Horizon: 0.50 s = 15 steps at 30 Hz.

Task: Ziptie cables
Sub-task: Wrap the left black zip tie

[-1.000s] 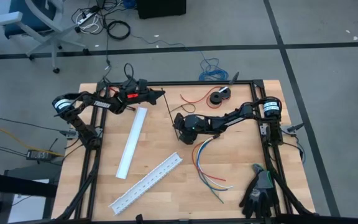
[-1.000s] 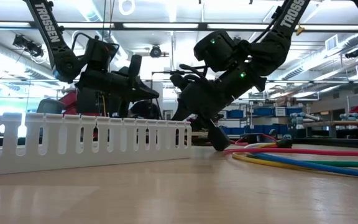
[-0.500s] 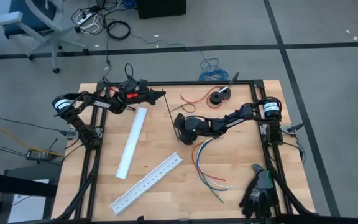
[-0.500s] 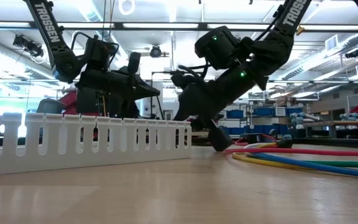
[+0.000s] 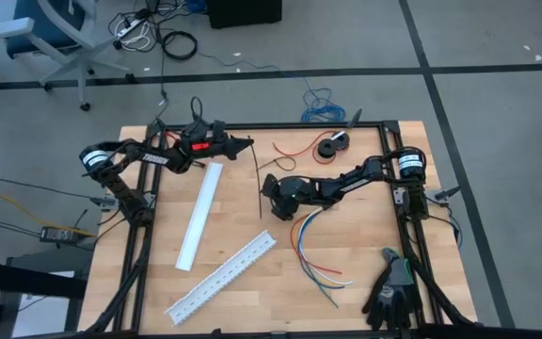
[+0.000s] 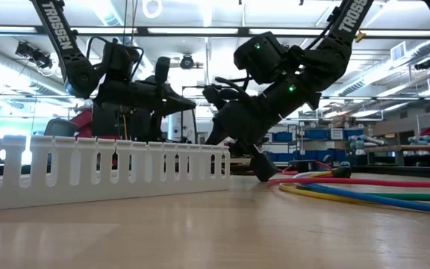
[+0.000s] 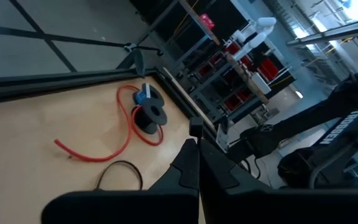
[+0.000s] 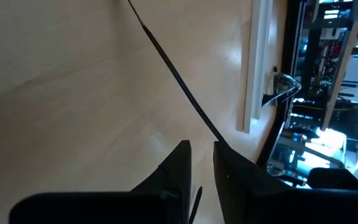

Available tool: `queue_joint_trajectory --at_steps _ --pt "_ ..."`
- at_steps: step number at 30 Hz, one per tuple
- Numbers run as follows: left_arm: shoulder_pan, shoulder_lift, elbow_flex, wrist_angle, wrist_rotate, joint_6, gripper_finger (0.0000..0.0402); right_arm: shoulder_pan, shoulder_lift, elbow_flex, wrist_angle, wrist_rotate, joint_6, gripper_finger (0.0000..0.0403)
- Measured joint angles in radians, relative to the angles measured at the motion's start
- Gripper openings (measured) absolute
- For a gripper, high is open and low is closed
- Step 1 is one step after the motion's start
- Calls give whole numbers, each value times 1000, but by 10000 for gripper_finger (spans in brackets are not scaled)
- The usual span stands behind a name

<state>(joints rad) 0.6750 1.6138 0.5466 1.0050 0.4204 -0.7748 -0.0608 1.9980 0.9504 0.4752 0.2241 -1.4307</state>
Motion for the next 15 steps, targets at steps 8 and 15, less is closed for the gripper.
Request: queue_joint_trajectory --at_steps 8,15 --pt "0 0 1 -32 -9 9 0 25 0 0 20 105 30 54" --pt "0 0 1 -55 -33 10 0 26 0 0 19 113 47 54"
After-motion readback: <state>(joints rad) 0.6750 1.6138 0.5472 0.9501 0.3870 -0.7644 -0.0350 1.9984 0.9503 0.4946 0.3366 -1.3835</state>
